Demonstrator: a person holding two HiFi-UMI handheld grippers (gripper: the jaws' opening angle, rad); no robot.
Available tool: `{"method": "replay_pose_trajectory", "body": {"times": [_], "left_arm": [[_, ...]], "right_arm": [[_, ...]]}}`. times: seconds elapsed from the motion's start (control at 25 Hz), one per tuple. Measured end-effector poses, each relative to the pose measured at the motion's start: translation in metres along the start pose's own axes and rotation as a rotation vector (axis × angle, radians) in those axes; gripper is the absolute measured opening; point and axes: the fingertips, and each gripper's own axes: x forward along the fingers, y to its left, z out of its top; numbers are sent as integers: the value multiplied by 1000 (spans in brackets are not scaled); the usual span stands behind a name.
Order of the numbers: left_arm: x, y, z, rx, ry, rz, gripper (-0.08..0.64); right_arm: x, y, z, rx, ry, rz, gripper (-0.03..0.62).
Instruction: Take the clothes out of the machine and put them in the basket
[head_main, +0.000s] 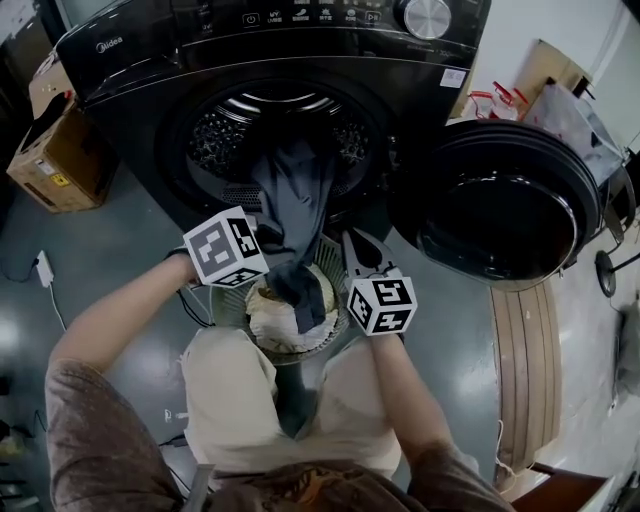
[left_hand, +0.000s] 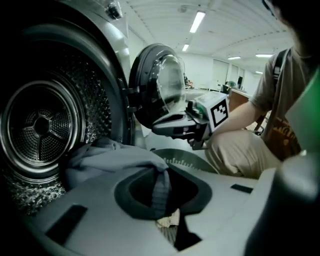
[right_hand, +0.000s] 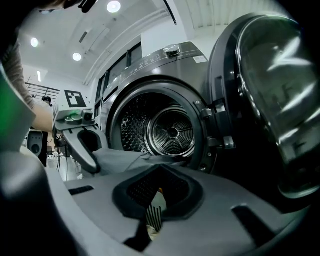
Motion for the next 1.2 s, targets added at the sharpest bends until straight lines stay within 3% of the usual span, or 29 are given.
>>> {"method": "replay_pose_trajectory", "body": {"times": [0.32,0.52,0.6,0.72,1.0,1.2], "left_arm": [[3,-73,4,11,22,-232,52],[6,-76,4,29,27,-238,55],[8,-62,6,32,-1,-175,80],[11,-26,11,19,-65,-42,275],[29,97,8,-90,-151,277,342],[45,180,-24,-189,-107,474,362]], "right_arm": [[4,4,0,1,-4,12,-5],[4,2,-1,7,-2,9,-5],[4,1,-2,8,-2,7,-5],[4,1,-1,5,-3,9,-5],[2,2,1,-1,-9,9,-5],[2,4,2,-10,-9,9,-5]]}}
